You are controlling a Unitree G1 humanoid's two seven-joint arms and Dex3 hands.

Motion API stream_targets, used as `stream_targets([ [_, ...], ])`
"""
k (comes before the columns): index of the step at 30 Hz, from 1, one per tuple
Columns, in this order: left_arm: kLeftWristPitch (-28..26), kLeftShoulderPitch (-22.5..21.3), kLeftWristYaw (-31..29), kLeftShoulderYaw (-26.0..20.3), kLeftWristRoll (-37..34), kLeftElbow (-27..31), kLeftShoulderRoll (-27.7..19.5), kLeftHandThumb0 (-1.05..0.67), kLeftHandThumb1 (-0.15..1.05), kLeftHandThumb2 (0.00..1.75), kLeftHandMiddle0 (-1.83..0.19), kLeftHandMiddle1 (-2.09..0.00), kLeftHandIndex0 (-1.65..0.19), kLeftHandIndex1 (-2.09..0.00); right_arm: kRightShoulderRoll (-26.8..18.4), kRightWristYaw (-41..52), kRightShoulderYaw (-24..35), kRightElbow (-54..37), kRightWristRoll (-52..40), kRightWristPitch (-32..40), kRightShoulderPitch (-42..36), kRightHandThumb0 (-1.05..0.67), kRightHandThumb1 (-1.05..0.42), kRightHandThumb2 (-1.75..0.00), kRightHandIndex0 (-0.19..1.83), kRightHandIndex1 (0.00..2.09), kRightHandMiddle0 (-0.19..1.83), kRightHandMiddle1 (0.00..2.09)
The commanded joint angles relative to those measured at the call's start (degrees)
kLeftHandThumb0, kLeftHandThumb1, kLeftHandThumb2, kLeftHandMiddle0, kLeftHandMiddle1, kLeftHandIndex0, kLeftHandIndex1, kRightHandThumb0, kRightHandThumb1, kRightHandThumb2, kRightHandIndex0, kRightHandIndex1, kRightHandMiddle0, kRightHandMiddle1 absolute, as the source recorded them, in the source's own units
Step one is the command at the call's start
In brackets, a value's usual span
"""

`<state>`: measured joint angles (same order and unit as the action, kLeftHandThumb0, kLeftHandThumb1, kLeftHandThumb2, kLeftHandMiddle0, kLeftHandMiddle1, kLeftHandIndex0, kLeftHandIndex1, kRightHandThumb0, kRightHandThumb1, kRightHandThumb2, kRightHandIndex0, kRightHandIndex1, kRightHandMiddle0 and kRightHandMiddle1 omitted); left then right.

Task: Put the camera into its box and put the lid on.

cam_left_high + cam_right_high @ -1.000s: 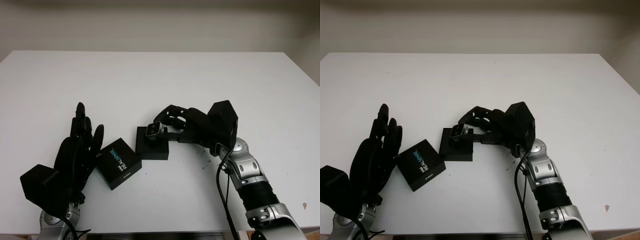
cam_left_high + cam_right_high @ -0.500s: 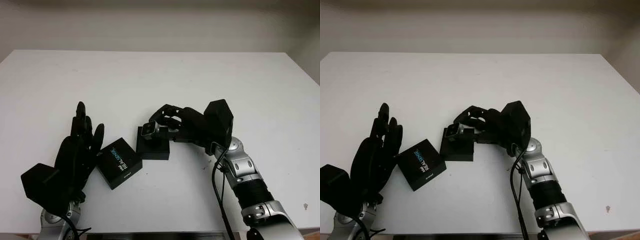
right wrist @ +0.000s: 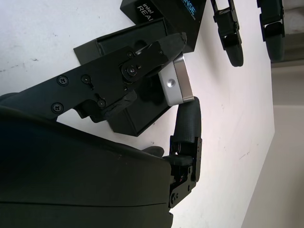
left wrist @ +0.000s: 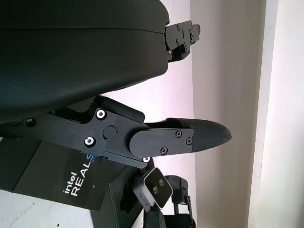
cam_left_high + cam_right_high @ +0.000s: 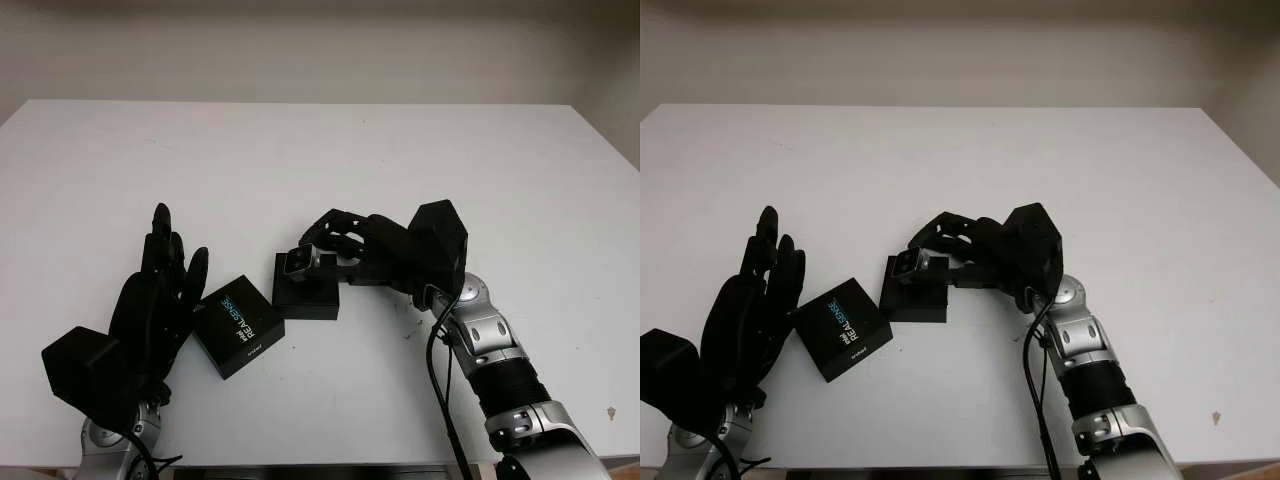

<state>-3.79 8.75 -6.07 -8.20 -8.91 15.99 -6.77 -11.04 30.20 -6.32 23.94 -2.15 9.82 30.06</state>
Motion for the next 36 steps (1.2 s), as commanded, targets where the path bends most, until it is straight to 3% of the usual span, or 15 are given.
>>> stream_targets([
  [1, 0.01, 0.63, 0.07, 0.13, 0.51, -0.05, -0.05, -0.75, 1.05, 0.44, 0.16, -0.05, 0.17, -0.05, -0.85, 0.14, 0.02, -0.7, 0.28, -0.11, 0.36, -0.43, -0.93, -0.05, 0.11, 0.44, 0.36, 1.67],
  [21, 0.39, 0.31, -0.06, 0.23, 0.44, -0.76, -0.02, -0.75, 1.05, 0.43, 0.16, -0.05, 0.16, -0.05, -2.02, 2.39, -0.89, -0.51, 1.88, -1.8, -0.6, -0.43, -0.94, -0.05, 0.11, 0.4, 0.33, 1.68],
  [36, 0.91, 0.82, 0.06, 0.36, 0.4, -0.65, 0.22, -0.75, 1.05, 0.44, 0.16, -0.05, 0.16, -0.05, 0.07, 1.41, -2.06, -1.12, 1.6, -3.43, -2.0, -0.43, -0.94, -0.06, 0.14, 0.44, 0.32, 1.68],
])
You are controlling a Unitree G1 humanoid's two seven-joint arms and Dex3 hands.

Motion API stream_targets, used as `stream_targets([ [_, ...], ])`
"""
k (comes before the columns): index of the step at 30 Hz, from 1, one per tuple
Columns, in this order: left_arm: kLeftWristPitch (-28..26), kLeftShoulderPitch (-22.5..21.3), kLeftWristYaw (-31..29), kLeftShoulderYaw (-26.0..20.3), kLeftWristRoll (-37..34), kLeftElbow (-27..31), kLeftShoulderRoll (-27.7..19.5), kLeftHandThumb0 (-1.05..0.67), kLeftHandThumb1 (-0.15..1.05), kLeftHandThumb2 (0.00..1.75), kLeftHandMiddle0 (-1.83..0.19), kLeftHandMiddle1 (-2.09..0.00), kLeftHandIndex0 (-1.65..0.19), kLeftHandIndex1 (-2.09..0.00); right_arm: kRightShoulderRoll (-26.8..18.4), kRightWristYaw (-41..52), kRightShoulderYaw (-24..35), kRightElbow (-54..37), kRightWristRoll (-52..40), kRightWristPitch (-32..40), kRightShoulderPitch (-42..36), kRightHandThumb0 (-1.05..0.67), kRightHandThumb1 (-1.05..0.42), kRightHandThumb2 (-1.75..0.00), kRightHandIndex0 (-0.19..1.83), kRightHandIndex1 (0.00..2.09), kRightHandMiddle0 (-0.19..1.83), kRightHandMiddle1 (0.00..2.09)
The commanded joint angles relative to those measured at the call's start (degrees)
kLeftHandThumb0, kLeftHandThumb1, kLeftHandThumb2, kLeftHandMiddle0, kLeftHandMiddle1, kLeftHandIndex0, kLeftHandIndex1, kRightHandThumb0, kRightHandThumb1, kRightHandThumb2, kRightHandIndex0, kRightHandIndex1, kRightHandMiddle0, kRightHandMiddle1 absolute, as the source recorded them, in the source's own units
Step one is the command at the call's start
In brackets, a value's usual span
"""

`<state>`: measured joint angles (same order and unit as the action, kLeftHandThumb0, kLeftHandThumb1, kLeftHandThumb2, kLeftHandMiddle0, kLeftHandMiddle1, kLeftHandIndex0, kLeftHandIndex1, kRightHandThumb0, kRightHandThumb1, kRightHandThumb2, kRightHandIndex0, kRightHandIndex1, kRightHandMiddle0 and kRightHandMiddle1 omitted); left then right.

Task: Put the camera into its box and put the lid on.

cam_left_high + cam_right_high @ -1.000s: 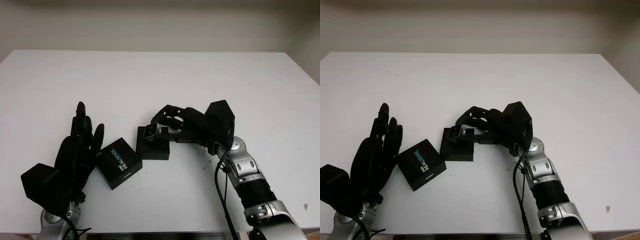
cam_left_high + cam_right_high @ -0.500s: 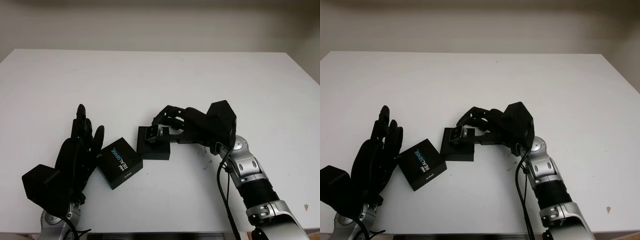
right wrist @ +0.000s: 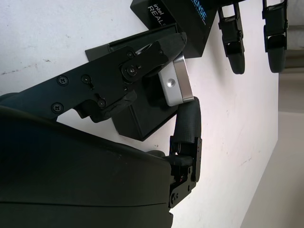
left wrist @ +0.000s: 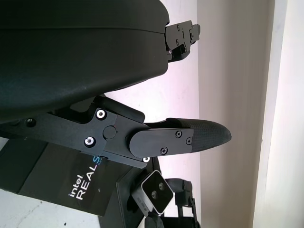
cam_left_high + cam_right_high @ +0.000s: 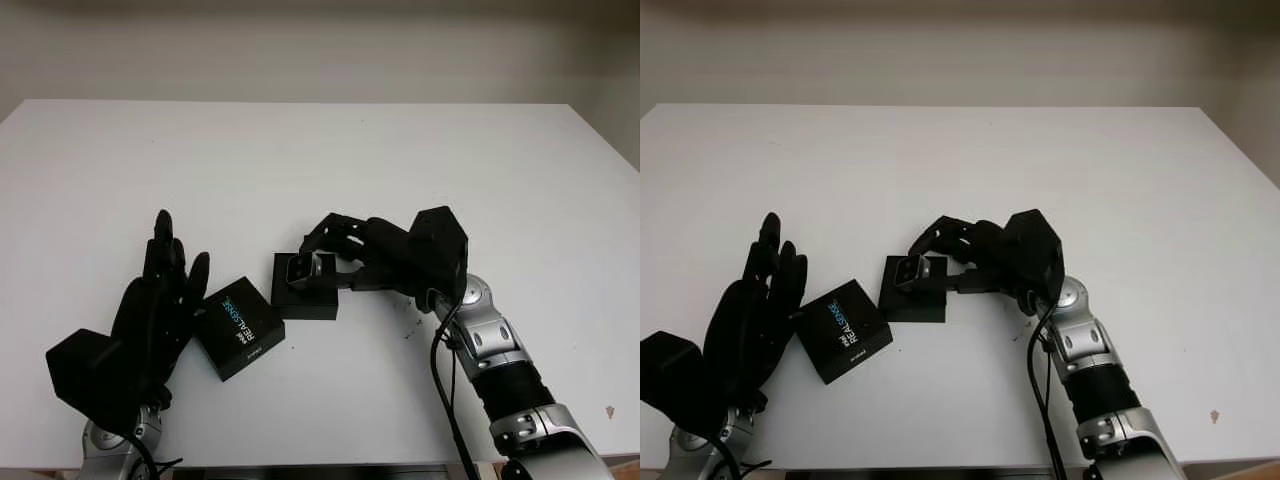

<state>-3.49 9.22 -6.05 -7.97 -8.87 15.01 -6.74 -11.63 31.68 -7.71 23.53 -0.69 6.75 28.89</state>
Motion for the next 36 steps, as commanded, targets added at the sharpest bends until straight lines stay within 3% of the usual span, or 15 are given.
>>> stream_targets([
  [1, 0.64, 0.4, -0.03, 0.13, 0.32, 0.32, 0.14, -0.75, 1.05, 0.44, 0.16, -0.05, 0.16, -0.05, 0.71, -0.37, -0.78, -0.86, 0.29, -0.4, -0.96, -0.43, -0.94, -0.06, 0.14, 0.45, 0.31, 1.68],
  [19, 0.49, 0.68, -0.08, 0.09, 0.44, 0.69, -0.14, -0.75, 1.05, 0.44, 0.17, -0.05, 0.18, -0.05, -2.09, -3.23, -3.6, -4.75, 6.32, -5.48, -2.61, -0.46, -0.97, -0.06, 0.09, 0.46, 0.26, 1.61],
  [23, 0.2, 0.71, 0.01, 0.02, 0.28, 0.87, -0.08, -0.76, 1.05, 0.44, 0.17, -0.05, 0.17, -0.05, -4.07, -4.79, -4.88, -8.22, 10.12, -7.86, -3.68, -0.51, -0.98, -0.05, 0.08, 0.24, 0.11, 1.23],
  [26, 0.51, 0.61, -0.21, 0.01, 0.28, 0.58, -0.23, -0.75, 1.05, 0.44, 0.17, -0.05, 0.17, -0.06, -5.01, -6.04, -5.15, -10.86, 11.97, -8.89, -4.61, -0.52, -0.96, -0.05, 0.1, 0.11, 0.13, 0.87],
  [36, 0.1, 0.27, 0.0, 0.02, 0.41, 0.49, -0.25, -0.75, 1.05, 0.44, 0.15, -0.06, 0.16, -0.06, -6.08, -6.06, -4.56, -17.72, 11.63, -8.11, -7.37, -0.49, -0.95, -0.05, 0.04, 0.05, 0.13, 0.63],
])
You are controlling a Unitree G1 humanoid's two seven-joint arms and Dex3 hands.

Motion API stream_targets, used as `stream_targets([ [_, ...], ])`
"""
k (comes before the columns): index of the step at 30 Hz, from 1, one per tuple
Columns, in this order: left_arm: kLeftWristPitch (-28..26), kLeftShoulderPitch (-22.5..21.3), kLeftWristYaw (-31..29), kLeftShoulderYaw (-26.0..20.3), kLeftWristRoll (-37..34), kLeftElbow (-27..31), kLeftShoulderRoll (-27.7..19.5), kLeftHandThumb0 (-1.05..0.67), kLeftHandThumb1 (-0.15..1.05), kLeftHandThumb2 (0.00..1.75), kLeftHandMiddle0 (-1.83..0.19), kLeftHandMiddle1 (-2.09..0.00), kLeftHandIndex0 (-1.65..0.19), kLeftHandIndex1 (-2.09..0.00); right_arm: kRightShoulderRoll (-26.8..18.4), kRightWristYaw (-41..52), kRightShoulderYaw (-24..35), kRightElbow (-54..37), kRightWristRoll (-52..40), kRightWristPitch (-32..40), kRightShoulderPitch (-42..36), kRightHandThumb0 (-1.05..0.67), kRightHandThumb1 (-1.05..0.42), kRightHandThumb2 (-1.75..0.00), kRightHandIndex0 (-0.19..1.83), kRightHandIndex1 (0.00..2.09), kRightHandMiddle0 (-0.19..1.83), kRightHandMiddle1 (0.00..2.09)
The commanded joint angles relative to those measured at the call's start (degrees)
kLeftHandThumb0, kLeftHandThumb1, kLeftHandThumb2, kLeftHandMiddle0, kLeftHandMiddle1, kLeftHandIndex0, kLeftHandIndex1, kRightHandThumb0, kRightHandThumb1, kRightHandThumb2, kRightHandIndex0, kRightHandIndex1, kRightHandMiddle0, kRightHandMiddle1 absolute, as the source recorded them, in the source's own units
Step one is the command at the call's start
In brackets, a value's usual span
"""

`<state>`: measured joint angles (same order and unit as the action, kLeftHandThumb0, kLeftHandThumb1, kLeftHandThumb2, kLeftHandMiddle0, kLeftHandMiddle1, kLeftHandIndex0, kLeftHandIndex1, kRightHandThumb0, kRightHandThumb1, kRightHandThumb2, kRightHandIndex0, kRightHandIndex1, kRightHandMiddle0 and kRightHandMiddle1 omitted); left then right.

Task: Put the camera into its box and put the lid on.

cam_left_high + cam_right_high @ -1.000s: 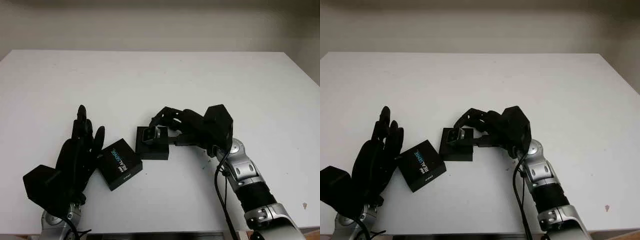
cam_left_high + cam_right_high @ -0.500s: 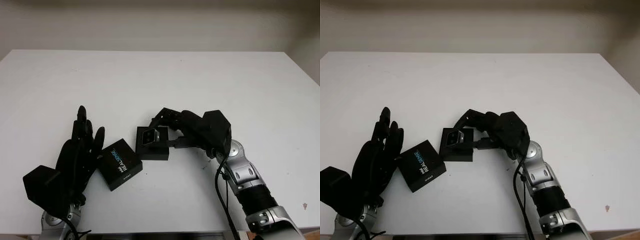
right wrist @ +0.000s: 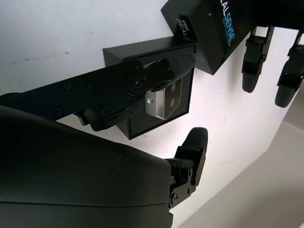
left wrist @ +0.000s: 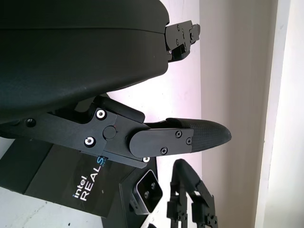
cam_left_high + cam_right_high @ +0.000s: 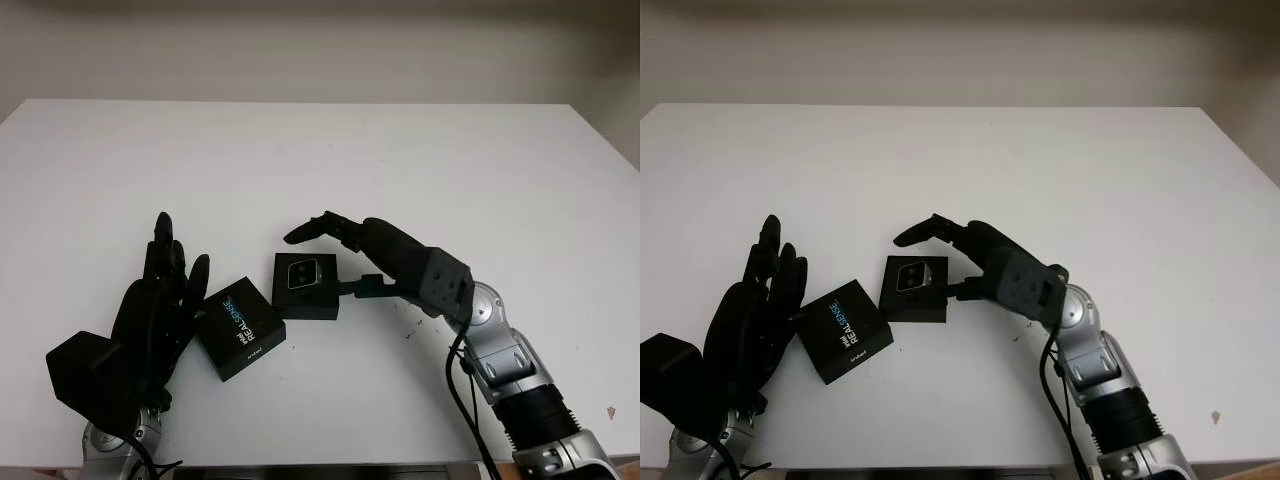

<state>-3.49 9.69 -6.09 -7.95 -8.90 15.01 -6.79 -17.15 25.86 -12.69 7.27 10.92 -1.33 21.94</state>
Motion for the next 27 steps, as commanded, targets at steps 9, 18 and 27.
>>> stream_targets([
  [9, 0.51, -0.04, -0.23, -0.05, 0.33, 0.53, -0.29, -0.75, 1.05, 0.44, 0.17, -0.05, 0.17, -0.05, -1.48, -3.46, 0.57, -4.91, 2.24, -3.15, -2.69, -0.54, -0.98, -0.06, 0.0, 0.05, 0.1, 0.39],
  [18, -0.02, 0.26, 0.04, -0.06, 0.1, 1.17, -0.04, -0.75, 1.05, 0.44, 0.16, -0.05, 0.17, -0.05, -9.47, -9.72, -1.79, -7.42, 15.93, -21.51, -6.77, -0.71, -1.05, -0.48, -0.04, 0.03, 0.0, 0.21],
  [27, 0.18, 0.7, -0.16, -0.24, -0.03, 1.38, -0.18, -0.75, 1.05, 0.43, 0.16, -0.05, 0.17, -0.05, -14.37, -10.79, -2.29, -4.84, 21.24, -27.04, -9.36, -0.76, -1.05, -0.54, -0.1, 0.02, -0.05, 0.13],
])
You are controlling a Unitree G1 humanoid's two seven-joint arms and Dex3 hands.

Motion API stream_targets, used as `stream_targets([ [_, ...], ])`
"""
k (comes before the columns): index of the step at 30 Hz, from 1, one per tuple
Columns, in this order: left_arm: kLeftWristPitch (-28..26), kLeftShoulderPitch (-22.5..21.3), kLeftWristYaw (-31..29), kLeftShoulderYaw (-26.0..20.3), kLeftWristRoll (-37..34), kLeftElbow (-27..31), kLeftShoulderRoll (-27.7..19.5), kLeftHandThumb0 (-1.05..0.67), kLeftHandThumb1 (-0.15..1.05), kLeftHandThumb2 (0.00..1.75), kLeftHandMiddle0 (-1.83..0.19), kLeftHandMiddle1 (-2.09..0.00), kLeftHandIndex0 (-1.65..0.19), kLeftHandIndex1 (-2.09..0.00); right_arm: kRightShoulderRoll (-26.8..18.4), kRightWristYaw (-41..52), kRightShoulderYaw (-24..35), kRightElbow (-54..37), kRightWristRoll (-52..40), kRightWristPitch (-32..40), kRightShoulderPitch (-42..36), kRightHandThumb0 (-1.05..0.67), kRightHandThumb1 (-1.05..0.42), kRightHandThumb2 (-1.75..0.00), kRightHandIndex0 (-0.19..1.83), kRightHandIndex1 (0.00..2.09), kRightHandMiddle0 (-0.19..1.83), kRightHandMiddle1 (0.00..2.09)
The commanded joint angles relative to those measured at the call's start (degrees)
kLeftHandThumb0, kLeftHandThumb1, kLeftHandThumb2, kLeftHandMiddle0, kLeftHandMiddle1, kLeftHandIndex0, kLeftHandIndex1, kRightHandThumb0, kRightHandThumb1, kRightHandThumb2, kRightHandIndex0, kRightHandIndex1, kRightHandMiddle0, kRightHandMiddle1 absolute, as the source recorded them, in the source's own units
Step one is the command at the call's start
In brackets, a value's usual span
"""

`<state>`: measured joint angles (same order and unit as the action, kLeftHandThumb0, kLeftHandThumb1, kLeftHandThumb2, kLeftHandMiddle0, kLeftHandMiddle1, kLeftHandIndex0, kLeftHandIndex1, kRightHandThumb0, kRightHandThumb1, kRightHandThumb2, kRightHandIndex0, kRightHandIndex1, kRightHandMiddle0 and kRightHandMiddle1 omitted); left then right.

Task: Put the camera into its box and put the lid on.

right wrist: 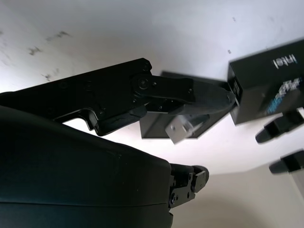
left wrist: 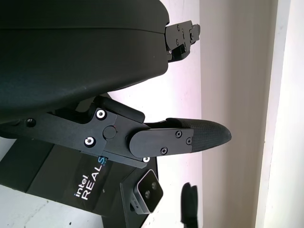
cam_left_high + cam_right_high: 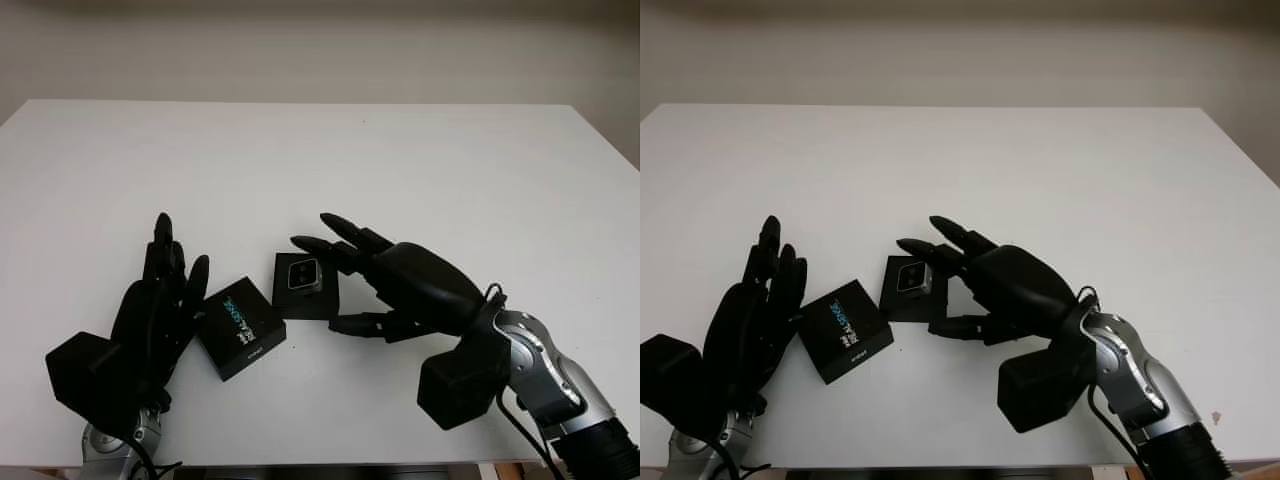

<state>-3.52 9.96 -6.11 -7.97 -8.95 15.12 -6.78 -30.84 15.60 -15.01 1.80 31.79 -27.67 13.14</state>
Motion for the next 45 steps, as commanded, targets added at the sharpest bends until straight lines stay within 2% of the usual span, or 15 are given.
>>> stream_targets([
  [1, 0.3, 0.45, -0.21, -0.22, 0.03, 1.27, -0.23, -0.75, 1.05, 0.43, 0.16, -0.05, 0.17, -0.05, -0.76, -0.75, 0.0, 0.95, 0.55, -0.89, -0.65, -0.76, -1.05, -0.52, -0.1, 0.03, -0.05, 0.13],
  [9, -0.53, 0.83, -0.23, -0.4, -0.29, 2.22, -0.17, -0.75, 1.05, 0.43, 0.16, -0.05, 0.17, -0.05, -1.31, -0.66, -0.67, 1.46, 2.54, -1.08, -0.79, -0.78, -1.05, -0.49, -0.14, 0.02, -0.04, 0.11],
  [23, -0.99, 1.34, -0.49, -0.7, -0.41, 3.49, -0.44, -0.76, 1.05, 0.43, 0.17, -0.05, 0.17, -0.05, -5.8, 6.49, -0.09, -5.87, 4.09, 2.21, -5.82, -0.81, -1.05, -0.44, -0.18, 0.04, 0.13, 0.13],
  [34, -1.76, 0.83, -0.04, -0.8, -0.46, 3.9, -0.24, -0.76, 1.05, 0.42, 0.17, -0.05, 0.17, -0.05, -7.15, 6.82, 1.02, -8.15, 5.32, 3.93, -8.12, -0.84, -1.05, -0.47, -0.16, 0.05, 0.2, 0.12],
  [38, -1.52, 0.62, -0.31, -0.97, -0.72, 3.69, -0.52, -0.75, 1.05, 0.42, 0.17, -0.05, 0.17, -0.05, -5.93, 6.46, 1.24, -8.57, 5.24, 5.45, -7.1, -0.83, -1.05, -0.5, -0.17, 0.05, 0.12, 0.06],
  [41, -1.38, 0.45, -0.57, -1.36, -0.92, 3.99, -0.85, -0.75, 1.05, 0.42, 0.18, -0.05, 0.17, -0.05, -3.49, 2.39, 2.37, -7.37, 3.71, 5.29, -6.1, -0.81, -1.05, -0.51, -0.13, 0.07, 0.07, 0.04],
  [45, 2.09, -0.84, -0.29, -2.37, 2.68, 4.3, -3.27, -0.75, 1.05, 0.44, 0.17, -0.06, 0.17, -0.05, 3.98, -2.41, 5.66, -4.17, -8.21, 5.66, -4.25, -0.74, -1.05, -0.48, -0.07, 0.09, 0.02, 0.02],
])
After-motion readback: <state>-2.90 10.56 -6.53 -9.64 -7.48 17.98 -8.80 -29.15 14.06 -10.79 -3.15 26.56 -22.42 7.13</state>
